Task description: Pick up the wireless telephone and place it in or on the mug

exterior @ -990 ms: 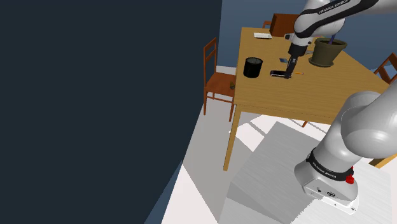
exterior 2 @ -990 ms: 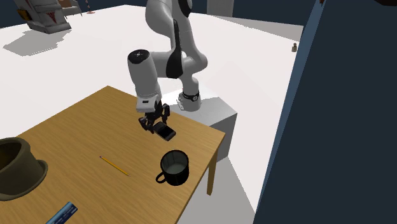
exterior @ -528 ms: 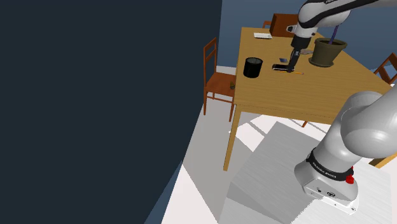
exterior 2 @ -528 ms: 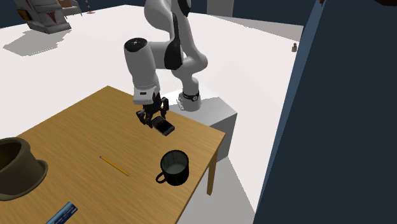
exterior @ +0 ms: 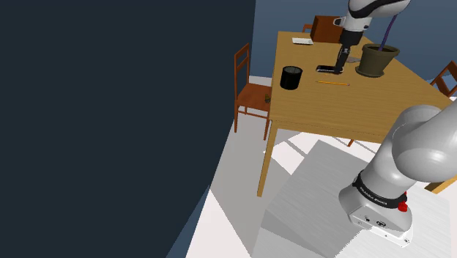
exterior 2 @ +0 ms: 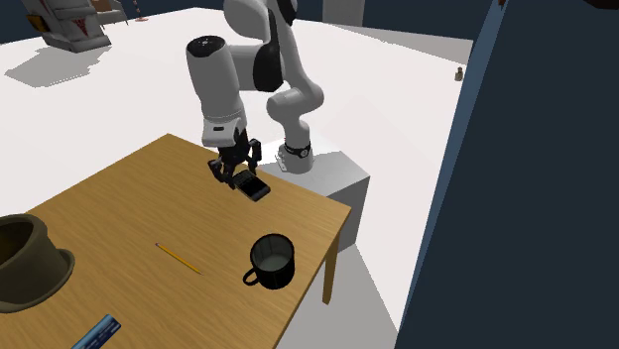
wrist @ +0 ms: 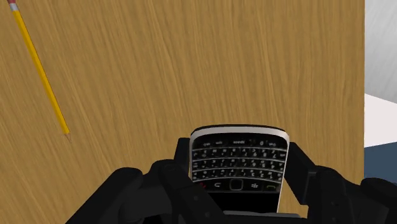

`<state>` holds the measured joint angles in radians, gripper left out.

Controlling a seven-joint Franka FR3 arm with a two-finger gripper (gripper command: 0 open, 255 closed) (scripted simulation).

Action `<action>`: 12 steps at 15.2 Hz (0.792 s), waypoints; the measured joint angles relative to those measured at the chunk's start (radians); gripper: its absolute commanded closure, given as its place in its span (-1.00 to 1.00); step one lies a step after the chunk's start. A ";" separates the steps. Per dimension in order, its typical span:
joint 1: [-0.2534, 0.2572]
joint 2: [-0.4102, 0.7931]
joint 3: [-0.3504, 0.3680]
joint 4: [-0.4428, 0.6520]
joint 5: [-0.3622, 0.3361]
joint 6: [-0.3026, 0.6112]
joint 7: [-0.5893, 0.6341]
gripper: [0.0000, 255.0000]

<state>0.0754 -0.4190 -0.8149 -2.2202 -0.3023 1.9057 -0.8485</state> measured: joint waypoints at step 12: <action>0.129 0.411 -0.130 0.342 0.309 -0.038 -0.150 1.00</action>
<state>0.2040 -0.0081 -0.9453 -1.8784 0.0065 1.8681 -0.9986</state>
